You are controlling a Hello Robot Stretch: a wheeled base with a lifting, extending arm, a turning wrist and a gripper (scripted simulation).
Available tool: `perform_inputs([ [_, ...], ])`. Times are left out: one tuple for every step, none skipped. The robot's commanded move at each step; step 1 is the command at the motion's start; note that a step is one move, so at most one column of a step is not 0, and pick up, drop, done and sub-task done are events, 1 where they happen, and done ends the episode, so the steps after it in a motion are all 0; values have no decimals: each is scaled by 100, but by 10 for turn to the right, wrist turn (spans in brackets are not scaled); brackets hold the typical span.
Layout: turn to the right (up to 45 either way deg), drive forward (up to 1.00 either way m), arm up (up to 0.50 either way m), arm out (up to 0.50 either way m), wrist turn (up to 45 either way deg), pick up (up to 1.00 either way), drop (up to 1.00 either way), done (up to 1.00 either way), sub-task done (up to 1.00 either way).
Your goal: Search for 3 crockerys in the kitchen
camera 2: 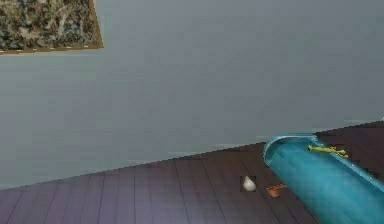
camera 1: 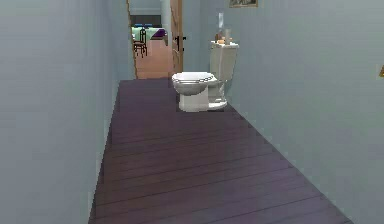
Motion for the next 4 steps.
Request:
perform_inputs([
  [-90,0,0,0,0,0,0,0,0],
  [-30,0,0,0,0,0,0,0,0],
  [0,100,0,0,0,0,0,0,0],
  [0,100,0,0,0,0,0,0,0],
])
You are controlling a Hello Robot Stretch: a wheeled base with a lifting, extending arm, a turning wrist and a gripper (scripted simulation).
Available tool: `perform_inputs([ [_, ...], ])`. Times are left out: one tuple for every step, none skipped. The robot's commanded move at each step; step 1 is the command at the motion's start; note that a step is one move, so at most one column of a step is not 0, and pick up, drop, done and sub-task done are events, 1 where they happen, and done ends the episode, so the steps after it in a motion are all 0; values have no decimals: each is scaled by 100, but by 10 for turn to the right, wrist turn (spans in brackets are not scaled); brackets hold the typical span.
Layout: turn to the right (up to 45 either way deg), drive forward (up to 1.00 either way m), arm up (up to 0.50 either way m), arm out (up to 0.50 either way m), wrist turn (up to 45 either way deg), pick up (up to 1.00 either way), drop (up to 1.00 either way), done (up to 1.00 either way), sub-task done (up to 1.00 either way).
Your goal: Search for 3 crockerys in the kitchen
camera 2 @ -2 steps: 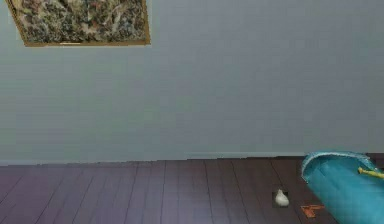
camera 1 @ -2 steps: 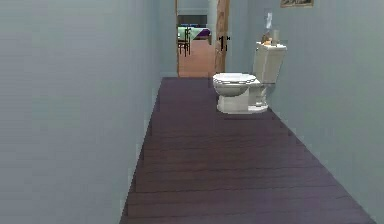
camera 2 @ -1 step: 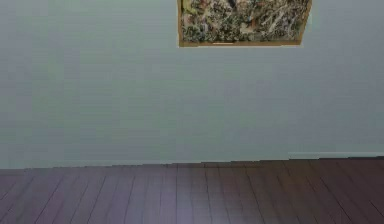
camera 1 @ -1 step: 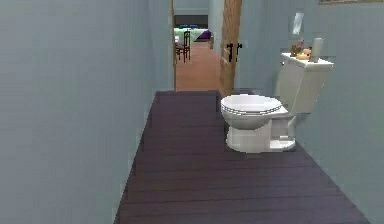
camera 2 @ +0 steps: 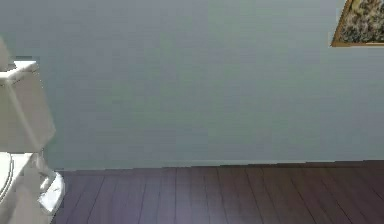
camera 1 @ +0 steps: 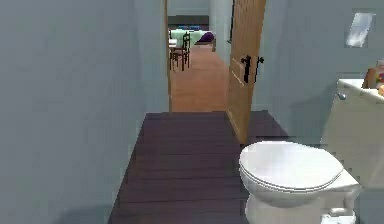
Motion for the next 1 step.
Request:
perform_inputs([
  [0,100,0,0,0,0,0,0,0],
])
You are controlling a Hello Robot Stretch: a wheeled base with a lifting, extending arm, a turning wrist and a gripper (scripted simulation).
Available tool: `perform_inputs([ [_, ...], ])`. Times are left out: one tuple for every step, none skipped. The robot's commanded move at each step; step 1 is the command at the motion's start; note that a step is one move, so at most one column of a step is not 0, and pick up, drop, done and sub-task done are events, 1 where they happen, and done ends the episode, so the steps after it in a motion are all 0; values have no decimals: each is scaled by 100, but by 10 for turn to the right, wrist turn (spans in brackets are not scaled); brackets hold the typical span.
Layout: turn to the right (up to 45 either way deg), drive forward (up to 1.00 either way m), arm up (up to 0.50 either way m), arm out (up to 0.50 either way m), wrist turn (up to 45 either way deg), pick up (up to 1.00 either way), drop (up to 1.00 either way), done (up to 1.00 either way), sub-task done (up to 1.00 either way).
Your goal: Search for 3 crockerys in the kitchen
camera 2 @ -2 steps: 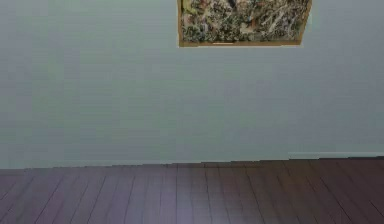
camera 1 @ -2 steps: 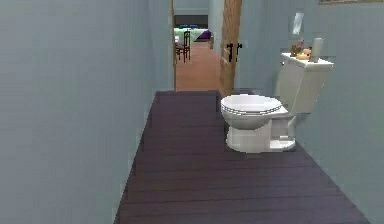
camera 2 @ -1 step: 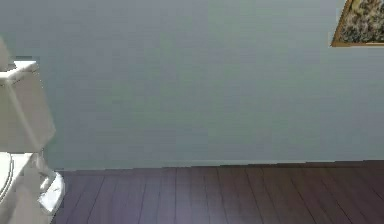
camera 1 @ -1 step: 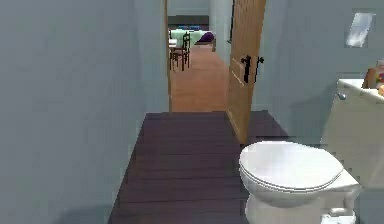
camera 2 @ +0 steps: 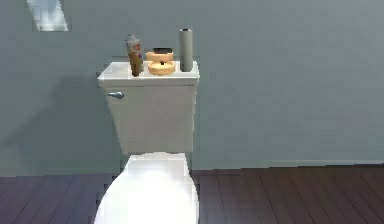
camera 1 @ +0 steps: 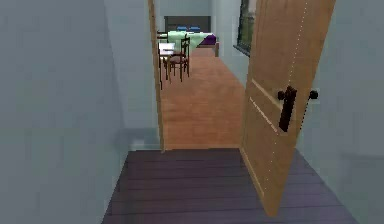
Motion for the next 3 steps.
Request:
perform_inputs([
  [0,45,0,0,0,0,0,0,0],
  [90,0,0,0,0,0,0,0,0],
  [0,100,0,0,0,0,0,0,0],
])
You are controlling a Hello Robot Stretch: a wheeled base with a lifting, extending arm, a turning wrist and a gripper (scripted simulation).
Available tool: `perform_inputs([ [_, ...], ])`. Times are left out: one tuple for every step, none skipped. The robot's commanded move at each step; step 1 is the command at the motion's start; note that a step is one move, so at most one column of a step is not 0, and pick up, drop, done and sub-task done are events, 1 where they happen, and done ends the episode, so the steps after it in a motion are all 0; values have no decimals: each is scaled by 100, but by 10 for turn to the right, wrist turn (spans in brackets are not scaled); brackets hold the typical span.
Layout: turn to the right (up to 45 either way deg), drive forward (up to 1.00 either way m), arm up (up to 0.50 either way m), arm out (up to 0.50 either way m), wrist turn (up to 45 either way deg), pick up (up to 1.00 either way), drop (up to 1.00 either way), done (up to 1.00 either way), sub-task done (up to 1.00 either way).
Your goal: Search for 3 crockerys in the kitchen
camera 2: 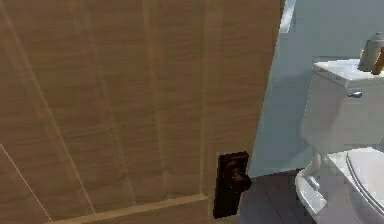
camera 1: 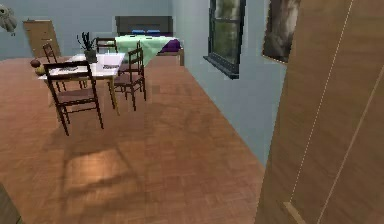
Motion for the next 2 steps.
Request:
perform_inputs([
  [60,0,0,0,0,0,0,0,0],
  [0,20,0,0,0,0,0,0,0],
])
